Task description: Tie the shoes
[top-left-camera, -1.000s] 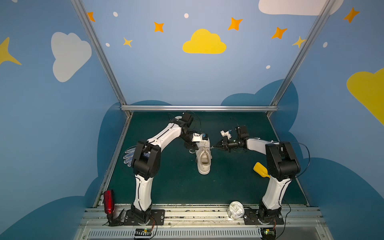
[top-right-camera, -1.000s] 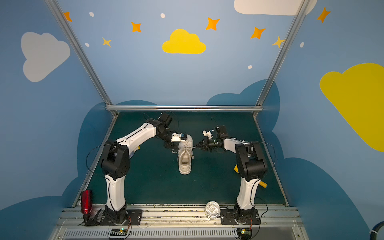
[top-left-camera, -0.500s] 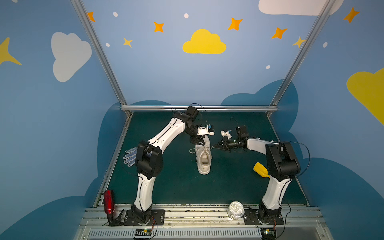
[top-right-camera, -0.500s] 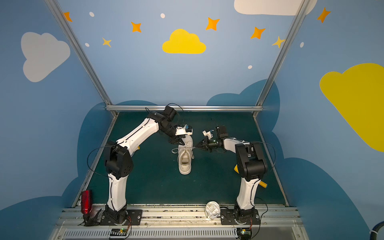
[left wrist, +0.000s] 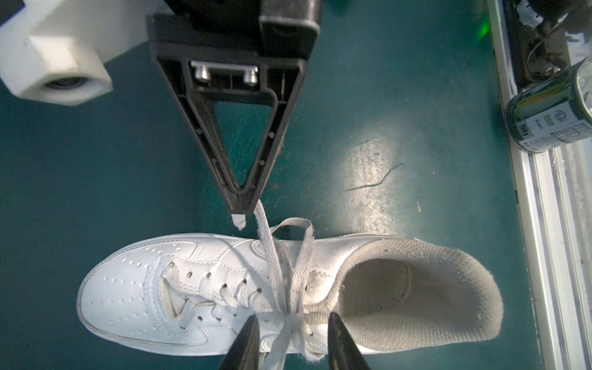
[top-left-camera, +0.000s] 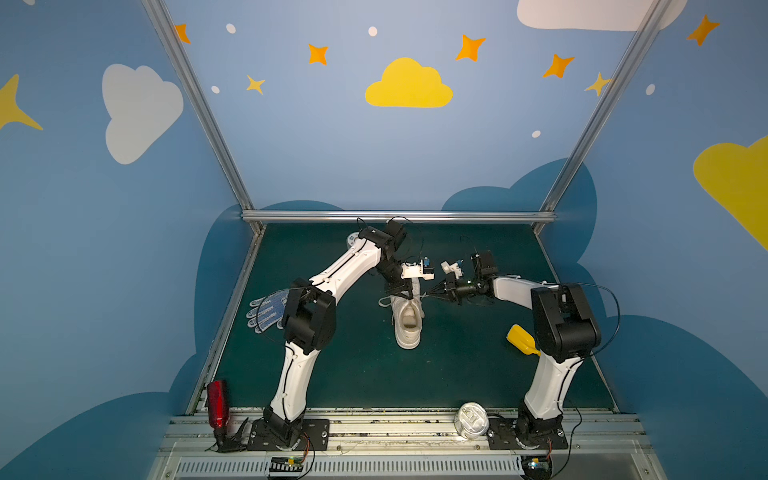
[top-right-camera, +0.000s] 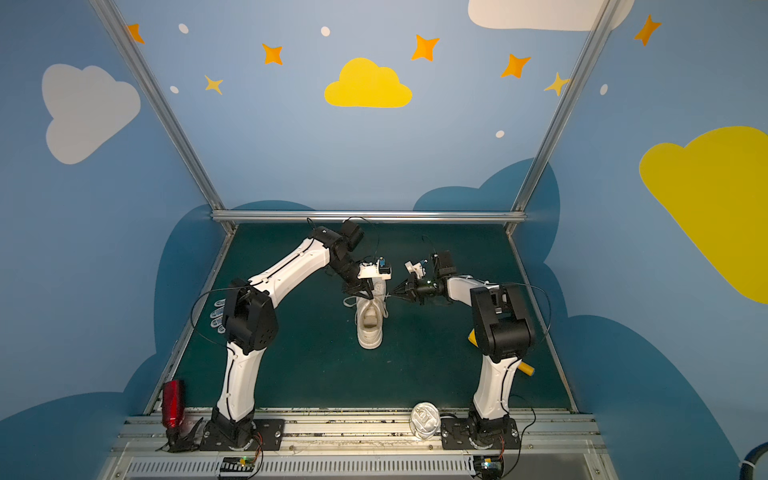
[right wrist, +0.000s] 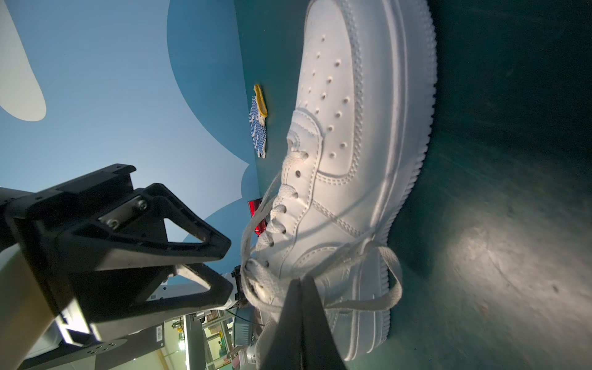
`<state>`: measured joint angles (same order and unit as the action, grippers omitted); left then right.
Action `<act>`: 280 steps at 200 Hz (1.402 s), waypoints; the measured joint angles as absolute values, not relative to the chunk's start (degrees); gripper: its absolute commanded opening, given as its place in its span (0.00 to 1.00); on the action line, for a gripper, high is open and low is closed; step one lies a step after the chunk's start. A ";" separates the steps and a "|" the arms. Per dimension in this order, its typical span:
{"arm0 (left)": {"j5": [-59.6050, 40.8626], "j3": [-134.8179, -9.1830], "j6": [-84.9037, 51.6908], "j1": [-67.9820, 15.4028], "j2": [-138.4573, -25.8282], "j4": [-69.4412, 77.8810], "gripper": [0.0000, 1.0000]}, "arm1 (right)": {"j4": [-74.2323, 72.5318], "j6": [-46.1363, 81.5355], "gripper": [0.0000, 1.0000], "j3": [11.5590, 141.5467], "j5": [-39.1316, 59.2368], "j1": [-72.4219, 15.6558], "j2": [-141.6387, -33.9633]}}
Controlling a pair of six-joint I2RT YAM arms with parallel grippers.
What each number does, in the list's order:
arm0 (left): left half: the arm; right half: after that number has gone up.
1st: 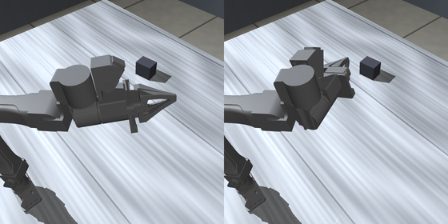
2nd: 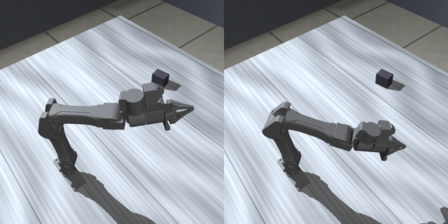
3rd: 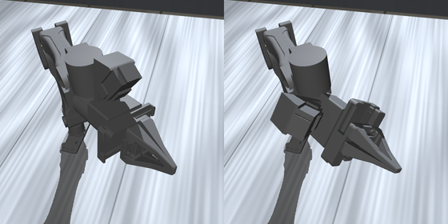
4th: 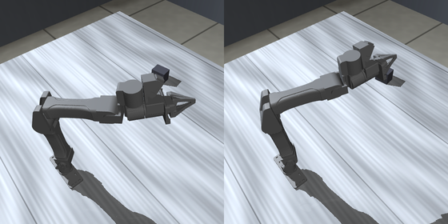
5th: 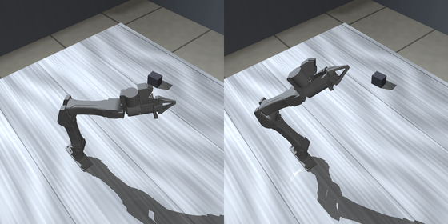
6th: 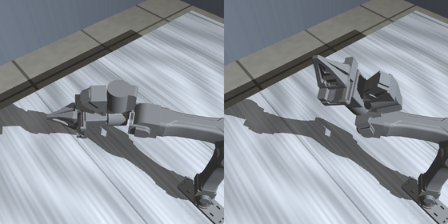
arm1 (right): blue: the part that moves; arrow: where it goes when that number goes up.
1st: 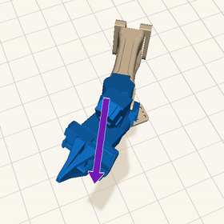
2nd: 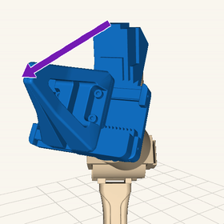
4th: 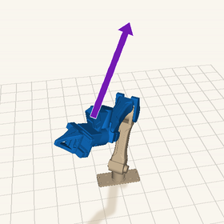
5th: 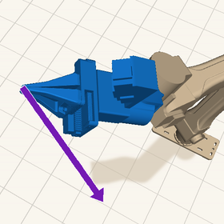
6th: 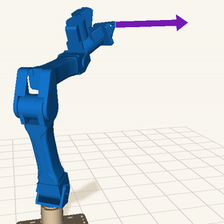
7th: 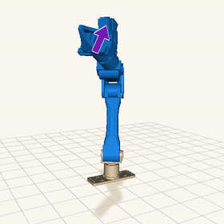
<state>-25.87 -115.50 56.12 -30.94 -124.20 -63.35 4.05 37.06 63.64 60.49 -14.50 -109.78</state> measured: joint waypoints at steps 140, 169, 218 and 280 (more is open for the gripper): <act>-24.95 -117.54 55.24 -31.90 -126.91 -66.35 0.19 | 4.10 37.06 0.00 63.64 60.51 -14.50 -109.78; -24.73 -117.64 55.05 -32.01 -126.91 -66.85 0.15 | 4.10 37.06 0.00 63.64 60.51 -14.50 -109.78; -23.66 -118.91 55.09 -32.25 -127.37 -67.90 0.14 | 4.10 37.01 0.00 62.87 60.47 -14.31 -109.21; -23.27 -120.11 55.11 -32.27 -128.01 -68.86 0.13 | 4.10 36.99 0.00 61.47 60.40 -12.84 -107.39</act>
